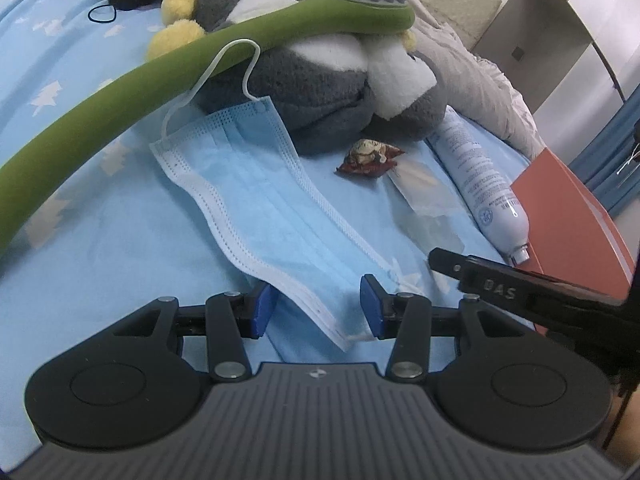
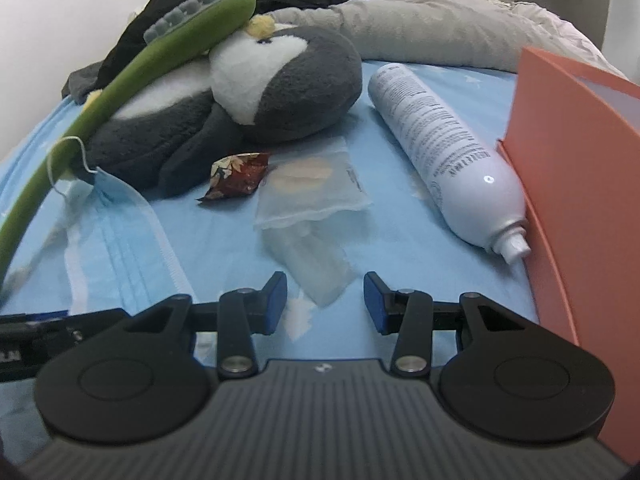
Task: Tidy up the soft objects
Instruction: 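Grasp the blue face mask with the left gripper while the right grasps the clear plastic cup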
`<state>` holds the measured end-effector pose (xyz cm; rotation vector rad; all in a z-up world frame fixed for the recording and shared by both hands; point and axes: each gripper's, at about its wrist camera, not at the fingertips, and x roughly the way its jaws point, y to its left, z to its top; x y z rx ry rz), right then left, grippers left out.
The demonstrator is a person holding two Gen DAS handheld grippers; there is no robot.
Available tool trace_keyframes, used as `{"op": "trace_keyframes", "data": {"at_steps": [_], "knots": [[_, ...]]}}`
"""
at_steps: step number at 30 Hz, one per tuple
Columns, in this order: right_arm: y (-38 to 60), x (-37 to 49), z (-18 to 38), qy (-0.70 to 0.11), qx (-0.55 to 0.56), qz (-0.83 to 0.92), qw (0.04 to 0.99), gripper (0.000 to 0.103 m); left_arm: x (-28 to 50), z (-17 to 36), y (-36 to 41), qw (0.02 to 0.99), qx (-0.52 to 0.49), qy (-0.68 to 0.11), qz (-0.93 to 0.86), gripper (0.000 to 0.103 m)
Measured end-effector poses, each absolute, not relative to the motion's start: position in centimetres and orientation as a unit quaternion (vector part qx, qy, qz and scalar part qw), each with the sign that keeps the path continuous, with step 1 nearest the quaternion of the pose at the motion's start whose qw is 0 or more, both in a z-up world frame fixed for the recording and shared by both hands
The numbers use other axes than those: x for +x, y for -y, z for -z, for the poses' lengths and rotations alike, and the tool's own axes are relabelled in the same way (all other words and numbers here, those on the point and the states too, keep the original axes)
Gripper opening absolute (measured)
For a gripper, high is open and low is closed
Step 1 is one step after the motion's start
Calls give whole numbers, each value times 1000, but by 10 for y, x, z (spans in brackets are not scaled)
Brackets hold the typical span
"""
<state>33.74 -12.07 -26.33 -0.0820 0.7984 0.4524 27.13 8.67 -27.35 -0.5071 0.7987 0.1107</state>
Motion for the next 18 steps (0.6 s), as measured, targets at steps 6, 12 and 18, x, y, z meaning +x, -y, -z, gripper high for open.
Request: {"op": "trace_keyframes", "data": {"at_steps": [6, 12, 18], "knots": [[108, 339, 267, -384, -66, -225, 893, 32, 279, 276, -83, 897, -219, -379, -61, 33], [107, 334, 264, -384, -74, -219, 894, 21, 276, 275, -84, 900, -213, -374, -75, 11], [109, 317, 252, -389, -72, -215, 893, 18, 261, 263, -85, 900, -224, -369, -70, 6]]}}
